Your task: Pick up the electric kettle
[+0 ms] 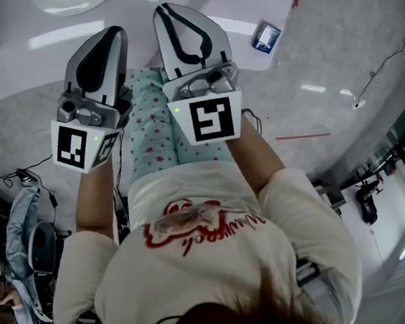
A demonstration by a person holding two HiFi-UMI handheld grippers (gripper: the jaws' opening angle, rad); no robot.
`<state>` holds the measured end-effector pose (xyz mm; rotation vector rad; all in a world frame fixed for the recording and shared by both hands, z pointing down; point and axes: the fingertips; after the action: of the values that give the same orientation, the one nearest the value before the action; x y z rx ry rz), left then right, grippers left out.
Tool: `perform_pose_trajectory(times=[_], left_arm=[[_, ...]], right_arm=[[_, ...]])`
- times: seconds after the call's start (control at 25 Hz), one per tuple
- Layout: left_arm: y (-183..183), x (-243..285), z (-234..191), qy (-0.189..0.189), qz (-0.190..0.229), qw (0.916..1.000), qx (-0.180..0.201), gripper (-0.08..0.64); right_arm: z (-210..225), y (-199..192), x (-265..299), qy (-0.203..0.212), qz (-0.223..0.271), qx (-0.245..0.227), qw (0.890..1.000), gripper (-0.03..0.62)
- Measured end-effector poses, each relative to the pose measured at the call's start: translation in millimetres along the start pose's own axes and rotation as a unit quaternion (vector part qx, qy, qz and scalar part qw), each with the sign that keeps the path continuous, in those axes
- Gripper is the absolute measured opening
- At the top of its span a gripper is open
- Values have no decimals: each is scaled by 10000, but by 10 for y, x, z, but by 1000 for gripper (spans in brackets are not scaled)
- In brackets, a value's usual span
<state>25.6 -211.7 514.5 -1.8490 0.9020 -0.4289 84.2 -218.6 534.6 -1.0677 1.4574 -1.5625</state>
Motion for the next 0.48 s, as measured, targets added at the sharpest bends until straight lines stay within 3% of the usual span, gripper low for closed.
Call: perform_pose_trajectory(times=[0.2,0.32,0.48], left_arm=[[46,-29,-14,9,-33,10000,-8,12],[48,-55,-40,48,-38,10000,-21,12],[-1,-101,-110,88,-82,9999,-47,12]], right_arm=[[51,-64,15,-304,-47,118,9995,20],[58,-113,74,-393,-26,101,9992,158],[80,-254,189,-541,-102,34,9985,189]])
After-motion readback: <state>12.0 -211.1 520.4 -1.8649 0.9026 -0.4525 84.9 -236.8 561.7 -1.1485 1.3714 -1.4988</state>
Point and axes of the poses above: the fingertips, and each gripper's own axes: x forward along the fingers, z to its right, y out of its top, and after that the axes turned 13 degrees about z, right-handed
